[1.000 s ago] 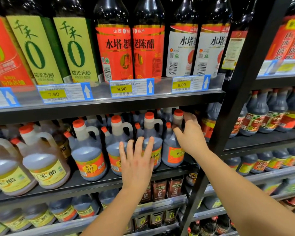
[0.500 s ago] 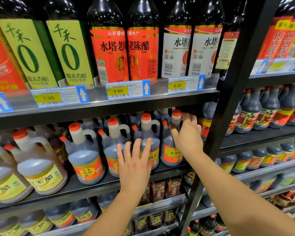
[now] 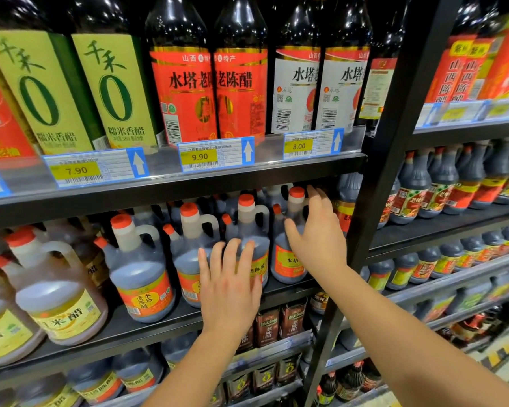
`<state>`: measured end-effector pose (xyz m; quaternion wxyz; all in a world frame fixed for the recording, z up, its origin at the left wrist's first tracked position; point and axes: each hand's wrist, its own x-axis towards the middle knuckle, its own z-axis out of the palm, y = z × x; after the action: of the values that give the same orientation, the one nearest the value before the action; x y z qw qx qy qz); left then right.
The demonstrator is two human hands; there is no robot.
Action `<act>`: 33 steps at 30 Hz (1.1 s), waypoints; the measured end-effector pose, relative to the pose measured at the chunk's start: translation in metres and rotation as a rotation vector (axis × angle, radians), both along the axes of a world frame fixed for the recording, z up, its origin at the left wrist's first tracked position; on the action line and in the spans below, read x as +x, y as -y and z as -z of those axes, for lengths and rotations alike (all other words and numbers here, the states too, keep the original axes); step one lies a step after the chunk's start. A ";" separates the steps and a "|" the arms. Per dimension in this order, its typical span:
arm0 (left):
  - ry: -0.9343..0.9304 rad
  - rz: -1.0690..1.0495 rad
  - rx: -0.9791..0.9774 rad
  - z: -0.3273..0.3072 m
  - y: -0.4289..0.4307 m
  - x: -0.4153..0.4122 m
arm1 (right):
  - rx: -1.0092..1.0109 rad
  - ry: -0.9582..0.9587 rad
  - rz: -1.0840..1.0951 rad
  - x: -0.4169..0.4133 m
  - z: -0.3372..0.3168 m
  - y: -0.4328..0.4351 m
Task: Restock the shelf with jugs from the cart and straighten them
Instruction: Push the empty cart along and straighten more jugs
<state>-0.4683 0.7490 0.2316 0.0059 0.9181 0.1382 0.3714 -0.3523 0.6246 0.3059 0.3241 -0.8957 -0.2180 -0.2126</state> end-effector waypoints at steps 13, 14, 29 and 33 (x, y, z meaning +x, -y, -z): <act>-0.006 0.567 -0.255 0.009 0.107 0.034 | 0.251 0.308 0.121 -0.042 0.013 0.108; -0.032 0.601 -0.258 0.013 0.121 0.038 | 0.243 0.292 0.171 -0.041 0.019 0.124; -0.738 0.759 -0.332 0.143 0.315 0.119 | 0.086 -0.411 0.978 -0.073 0.213 0.399; -0.931 0.720 -0.298 0.204 0.351 0.138 | 0.048 -0.611 1.150 -0.106 0.270 0.448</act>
<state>-0.3298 0.3980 0.0276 0.1984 0.9625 -0.1425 -0.1178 -0.4581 0.1768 0.0360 0.2262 -0.8821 0.4028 -0.0925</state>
